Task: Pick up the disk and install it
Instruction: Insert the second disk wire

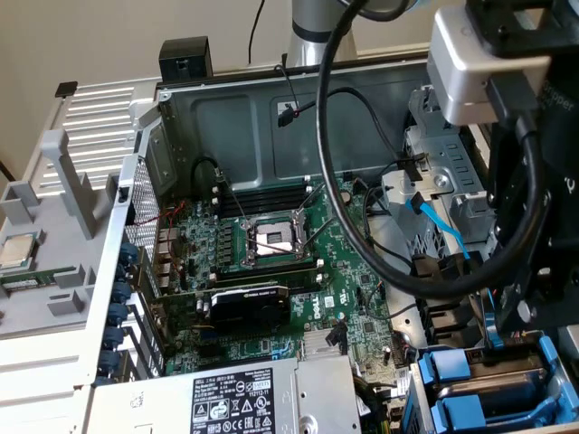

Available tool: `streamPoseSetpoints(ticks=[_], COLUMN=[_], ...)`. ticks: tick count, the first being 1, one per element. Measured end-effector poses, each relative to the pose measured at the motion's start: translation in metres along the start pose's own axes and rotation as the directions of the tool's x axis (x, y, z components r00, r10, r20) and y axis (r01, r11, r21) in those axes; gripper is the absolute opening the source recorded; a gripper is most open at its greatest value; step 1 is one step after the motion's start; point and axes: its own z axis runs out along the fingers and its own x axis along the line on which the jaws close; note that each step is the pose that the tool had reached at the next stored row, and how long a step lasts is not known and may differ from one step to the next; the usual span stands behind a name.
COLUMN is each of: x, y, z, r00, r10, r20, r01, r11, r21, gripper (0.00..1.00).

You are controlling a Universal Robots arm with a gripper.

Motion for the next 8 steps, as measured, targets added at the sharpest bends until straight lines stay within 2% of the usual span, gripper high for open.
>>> streamPoseSetpoints(ticks=[8], x=[0.0], y=[-0.0001], z=[0.0], r00=[1.0], r10=[0.0], r20=[-0.0002], r01=[0.0], r11=[1.0], r21=[-0.0051], gripper=[0.37])
